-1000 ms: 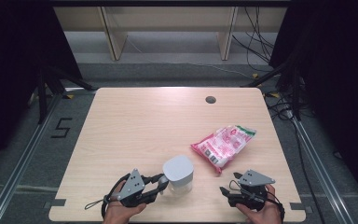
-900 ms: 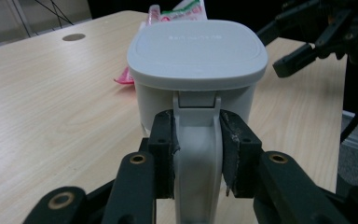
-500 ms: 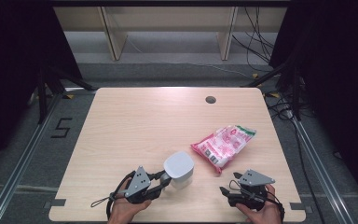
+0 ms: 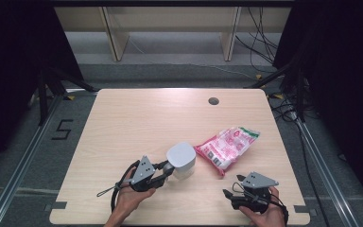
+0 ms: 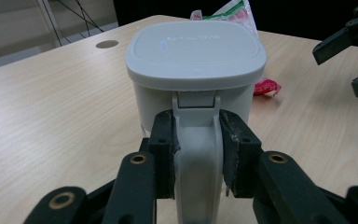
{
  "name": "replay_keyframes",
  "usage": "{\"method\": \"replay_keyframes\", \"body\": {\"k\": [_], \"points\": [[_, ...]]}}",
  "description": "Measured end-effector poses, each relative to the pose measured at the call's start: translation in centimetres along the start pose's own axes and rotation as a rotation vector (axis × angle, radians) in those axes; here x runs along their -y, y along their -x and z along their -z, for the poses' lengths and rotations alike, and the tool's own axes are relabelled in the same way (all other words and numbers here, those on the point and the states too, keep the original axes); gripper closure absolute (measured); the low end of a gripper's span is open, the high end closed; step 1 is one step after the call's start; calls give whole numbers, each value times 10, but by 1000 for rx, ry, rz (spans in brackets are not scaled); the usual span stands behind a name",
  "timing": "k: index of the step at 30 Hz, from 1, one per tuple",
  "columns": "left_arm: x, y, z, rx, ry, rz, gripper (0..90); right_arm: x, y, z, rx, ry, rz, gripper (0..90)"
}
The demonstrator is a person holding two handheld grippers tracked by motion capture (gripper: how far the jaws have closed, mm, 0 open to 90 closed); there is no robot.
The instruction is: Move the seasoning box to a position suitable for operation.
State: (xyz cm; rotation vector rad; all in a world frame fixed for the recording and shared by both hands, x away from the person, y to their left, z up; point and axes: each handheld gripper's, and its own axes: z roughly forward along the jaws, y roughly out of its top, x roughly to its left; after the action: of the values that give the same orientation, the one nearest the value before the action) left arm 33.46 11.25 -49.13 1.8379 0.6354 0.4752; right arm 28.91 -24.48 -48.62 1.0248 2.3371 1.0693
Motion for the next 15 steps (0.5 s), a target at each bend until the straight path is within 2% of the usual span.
{"method": "replay_keyframes", "body": {"k": [4,5,6,8,9,10,13,15], "points": [[2,-9,-1,7,9,15,652,0,1,0,1,1,13,275],[3,-11,0,2,-11,4,649,0,1,0,1,1,13,275],[4,-12,0,-9,-11,-14,652,0,1,0,0,2,13,274],[8,-15,-1,-18,-9,5,647,0,1,0,0,1,14,275],[9,-18,1,-27,-21,-5,641,0,1,0,-1,1,14,274],[10,-19,1,-26,-10,9,637,0,1,1,1,7,15,275],[12,-24,6,-53,-28,3,644,0,2,0,-12,8,14,275],[13,-28,8,-87,-41,18,674,0,2,0,-24,-8,9,275]]}}
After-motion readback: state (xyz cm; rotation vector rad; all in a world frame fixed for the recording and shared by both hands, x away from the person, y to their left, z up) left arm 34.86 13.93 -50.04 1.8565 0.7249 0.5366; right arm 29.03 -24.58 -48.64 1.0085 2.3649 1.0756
